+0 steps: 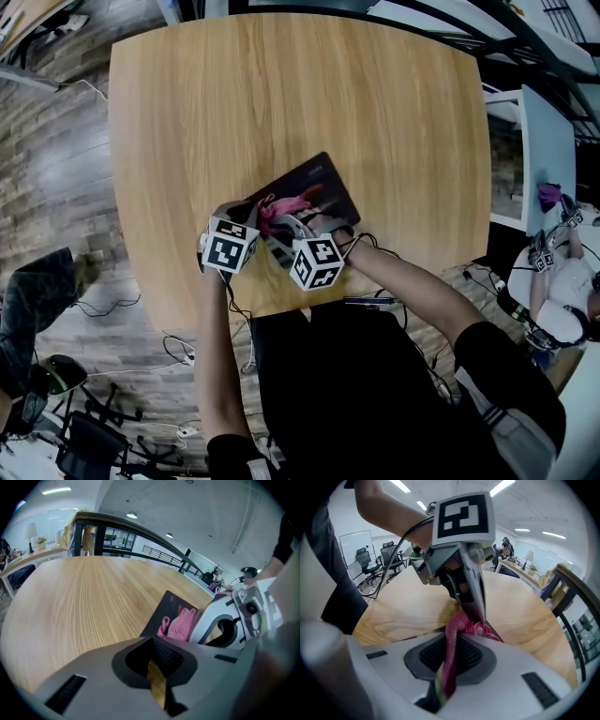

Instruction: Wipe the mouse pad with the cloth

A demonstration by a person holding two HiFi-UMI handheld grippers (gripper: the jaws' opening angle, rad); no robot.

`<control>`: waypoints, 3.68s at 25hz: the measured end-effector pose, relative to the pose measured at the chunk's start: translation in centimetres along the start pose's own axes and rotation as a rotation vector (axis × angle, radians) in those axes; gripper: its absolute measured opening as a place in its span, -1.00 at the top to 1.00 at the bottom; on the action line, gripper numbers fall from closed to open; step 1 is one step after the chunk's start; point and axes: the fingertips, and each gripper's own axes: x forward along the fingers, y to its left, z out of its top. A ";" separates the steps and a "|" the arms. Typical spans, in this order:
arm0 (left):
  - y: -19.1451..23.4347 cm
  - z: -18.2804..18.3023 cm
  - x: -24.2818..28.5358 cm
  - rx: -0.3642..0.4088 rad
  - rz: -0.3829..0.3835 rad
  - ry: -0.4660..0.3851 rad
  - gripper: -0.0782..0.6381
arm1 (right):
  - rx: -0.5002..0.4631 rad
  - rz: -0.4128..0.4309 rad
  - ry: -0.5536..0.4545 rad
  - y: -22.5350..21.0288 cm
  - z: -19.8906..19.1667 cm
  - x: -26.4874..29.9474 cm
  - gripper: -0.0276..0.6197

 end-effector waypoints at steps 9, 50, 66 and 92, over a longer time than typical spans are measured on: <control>0.2 0.1 0.1 0.005 0.026 0.002 0.72 | -0.061 0.079 -0.031 4.1 -0.5 -0.7 0.74; 0.2 0.1 0.1 0.031 0.101 0.079 0.72 | 0.103 -0.066 -0.242 -13.1 -0.6 -10.7 0.74; 0.3 -0.4 0.1 -0.033 0.084 0.067 0.72 | -0.148 0.131 -0.014 -6.3 -5.1 -2.5 0.74; 0.8 0.1 0.1 0.024 0.195 0.054 0.72 | -0.086 0.281 -0.053 10.0 -10.0 -7.5 0.74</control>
